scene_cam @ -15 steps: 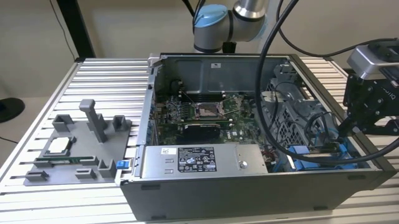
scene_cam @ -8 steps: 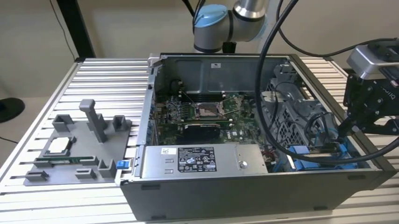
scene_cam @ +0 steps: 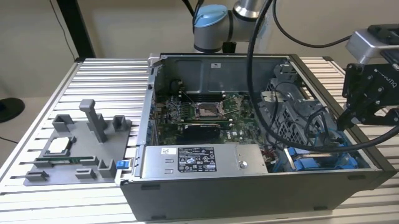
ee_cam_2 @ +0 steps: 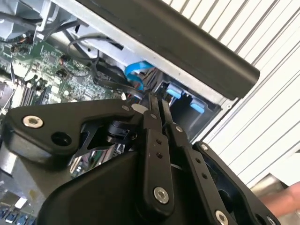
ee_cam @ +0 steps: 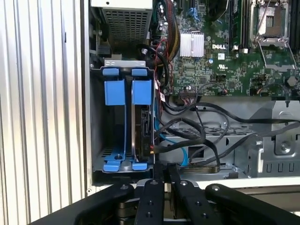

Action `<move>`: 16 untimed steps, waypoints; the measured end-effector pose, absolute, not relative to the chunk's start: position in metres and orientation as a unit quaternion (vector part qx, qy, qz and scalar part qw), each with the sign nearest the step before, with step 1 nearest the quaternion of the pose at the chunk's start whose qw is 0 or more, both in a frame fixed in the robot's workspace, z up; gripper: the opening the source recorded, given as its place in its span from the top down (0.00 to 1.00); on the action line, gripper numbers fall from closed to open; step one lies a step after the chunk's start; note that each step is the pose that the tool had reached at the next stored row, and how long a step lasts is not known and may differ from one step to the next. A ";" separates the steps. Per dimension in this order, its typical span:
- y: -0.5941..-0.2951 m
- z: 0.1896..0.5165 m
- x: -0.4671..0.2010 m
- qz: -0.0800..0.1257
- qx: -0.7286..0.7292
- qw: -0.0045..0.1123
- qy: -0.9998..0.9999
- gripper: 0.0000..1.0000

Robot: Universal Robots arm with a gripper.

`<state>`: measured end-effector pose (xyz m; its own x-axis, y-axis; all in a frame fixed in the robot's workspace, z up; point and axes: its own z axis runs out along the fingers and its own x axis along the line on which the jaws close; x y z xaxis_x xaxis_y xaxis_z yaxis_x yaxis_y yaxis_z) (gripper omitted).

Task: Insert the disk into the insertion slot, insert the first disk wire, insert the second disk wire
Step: 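Insert the second disk wire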

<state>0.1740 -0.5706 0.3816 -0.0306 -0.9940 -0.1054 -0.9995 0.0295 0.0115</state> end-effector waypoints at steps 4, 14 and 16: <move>-0.571 0.385 0.157 0.041 -0.695 0.034 0.717 1.00; -0.585 0.383 0.130 0.045 -0.695 0.041 0.716 1.00; -0.590 0.382 0.130 0.051 -0.695 0.047 0.716 1.00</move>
<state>0.1301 -0.5899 0.3817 -0.0300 -0.9900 -0.1378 -0.9995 0.0293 0.0070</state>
